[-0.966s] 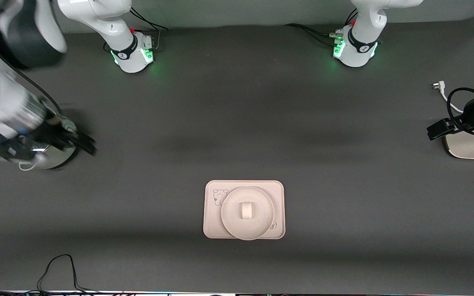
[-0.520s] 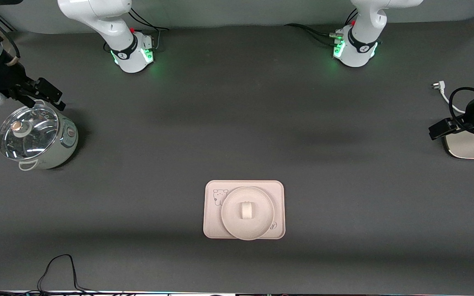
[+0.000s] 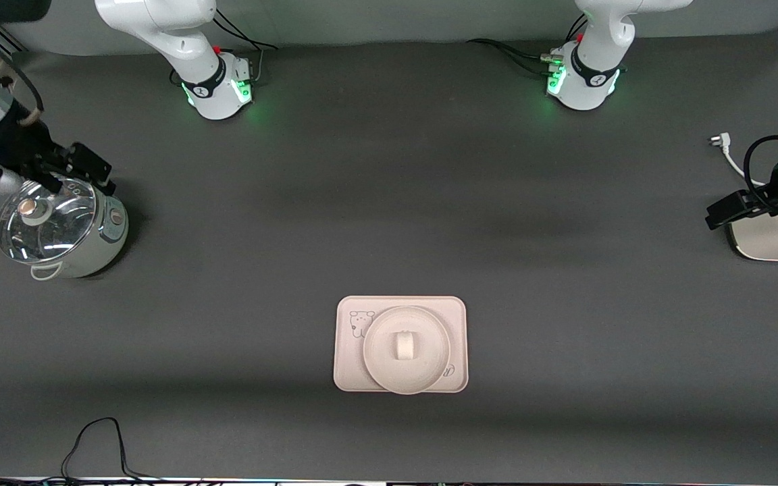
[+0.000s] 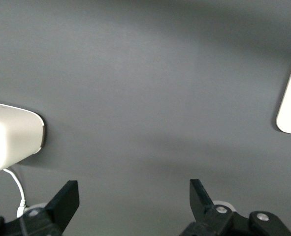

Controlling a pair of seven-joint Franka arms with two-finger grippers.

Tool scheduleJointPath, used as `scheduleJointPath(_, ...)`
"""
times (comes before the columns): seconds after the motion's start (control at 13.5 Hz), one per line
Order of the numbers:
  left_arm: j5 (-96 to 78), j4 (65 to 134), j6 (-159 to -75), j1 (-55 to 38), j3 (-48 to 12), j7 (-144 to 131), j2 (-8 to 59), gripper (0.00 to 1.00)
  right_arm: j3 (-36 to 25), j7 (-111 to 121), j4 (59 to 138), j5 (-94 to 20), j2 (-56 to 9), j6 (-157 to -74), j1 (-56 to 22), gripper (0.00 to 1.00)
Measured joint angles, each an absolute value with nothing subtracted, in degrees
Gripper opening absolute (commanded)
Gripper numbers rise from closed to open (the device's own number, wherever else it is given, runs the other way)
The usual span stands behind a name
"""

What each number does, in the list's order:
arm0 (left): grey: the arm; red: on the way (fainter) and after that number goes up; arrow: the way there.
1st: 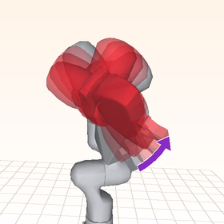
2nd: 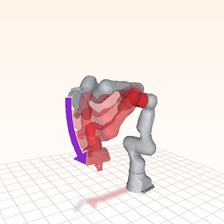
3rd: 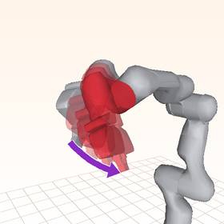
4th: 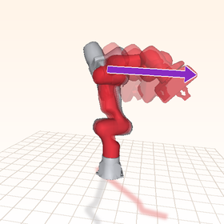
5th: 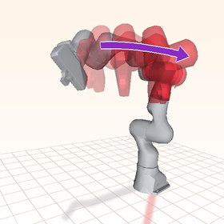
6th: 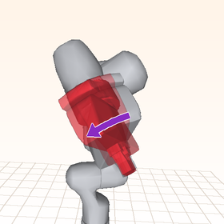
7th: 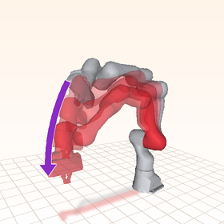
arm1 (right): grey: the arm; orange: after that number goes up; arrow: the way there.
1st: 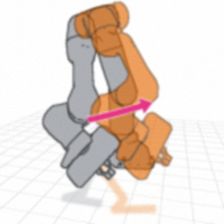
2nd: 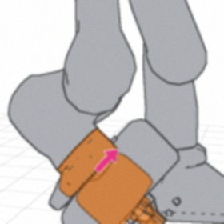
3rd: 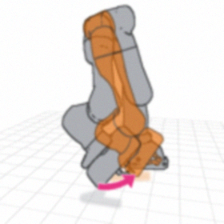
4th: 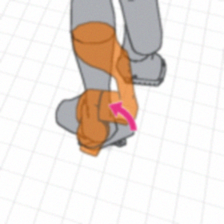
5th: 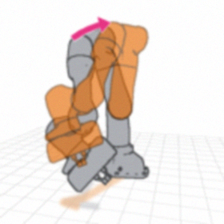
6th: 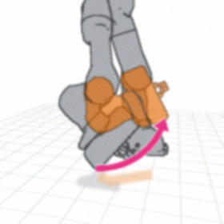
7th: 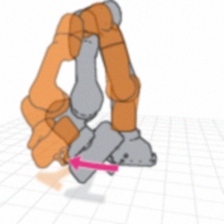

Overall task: Place bun in plate and plate on tray
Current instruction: 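Open the right gripper and withdraw the right arm from the tray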

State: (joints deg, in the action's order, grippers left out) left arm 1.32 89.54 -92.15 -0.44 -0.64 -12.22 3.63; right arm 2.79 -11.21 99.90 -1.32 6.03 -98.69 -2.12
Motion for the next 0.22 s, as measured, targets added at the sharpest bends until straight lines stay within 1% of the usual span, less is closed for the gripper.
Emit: scheduleJointPath(0.22,1.2,89.5,-91.3,-1.0,-1.1,-12.2,2.5,1.00,7.0,-11.0,98.8,-1.3,3.8,-98.4,-0.7,1.00)
